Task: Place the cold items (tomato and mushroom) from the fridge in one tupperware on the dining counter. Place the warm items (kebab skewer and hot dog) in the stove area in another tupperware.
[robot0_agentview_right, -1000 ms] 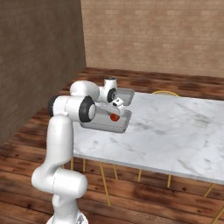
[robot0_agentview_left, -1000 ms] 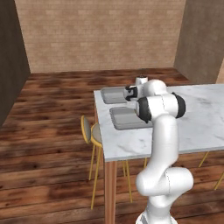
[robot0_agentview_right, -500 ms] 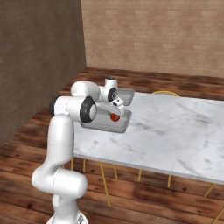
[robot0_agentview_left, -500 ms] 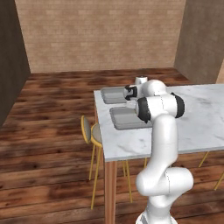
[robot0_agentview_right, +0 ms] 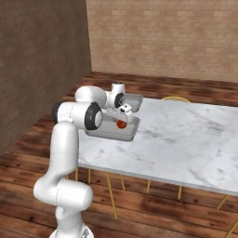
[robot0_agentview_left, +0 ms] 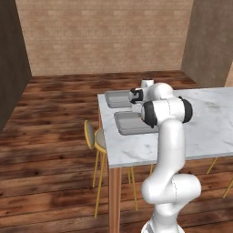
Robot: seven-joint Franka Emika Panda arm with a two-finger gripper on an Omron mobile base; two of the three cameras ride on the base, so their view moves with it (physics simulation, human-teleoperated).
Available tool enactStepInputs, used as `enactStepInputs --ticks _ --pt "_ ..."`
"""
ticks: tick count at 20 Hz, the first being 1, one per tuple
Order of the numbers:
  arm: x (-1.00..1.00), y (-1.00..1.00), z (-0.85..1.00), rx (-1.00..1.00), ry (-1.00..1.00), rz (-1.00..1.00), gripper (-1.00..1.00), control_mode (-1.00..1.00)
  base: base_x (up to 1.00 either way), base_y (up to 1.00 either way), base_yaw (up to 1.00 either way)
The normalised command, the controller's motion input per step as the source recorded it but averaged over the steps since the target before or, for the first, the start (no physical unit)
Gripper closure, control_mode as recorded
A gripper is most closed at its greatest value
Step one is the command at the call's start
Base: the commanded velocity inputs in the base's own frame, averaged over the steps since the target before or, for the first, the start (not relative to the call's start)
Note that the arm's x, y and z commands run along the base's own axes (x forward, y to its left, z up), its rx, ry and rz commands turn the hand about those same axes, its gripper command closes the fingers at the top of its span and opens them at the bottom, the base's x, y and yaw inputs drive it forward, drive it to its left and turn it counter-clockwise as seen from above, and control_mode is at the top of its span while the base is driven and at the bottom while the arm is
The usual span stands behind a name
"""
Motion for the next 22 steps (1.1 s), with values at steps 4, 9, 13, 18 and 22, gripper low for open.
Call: enactStepInputs --ticks 4,9,13,18,22 --pt "-0.35 0.00 0.20 0.00 -0.03 0.00 -1.00 -1.00 0.00 0.00 0.00" --pt "-0.59 0.00 0.28 0.00 -0.06 0.00 -1.00 -1.00 0.00 0.00 0.00" --pt "-0.93 0.00 0.36 0.00 -0.03 0.00 -1.00 -1.00 0.00 0.00 0.00" --pt "-1.00 0.01 0.41 0.00 0.00 0.04 -1.00 -1.00 0.00 0.00 0.00" --pt "-1.00 0.20 0.61 0.00 -0.09 0.16 -1.00 -1.00 0.00 0.00 0.00"
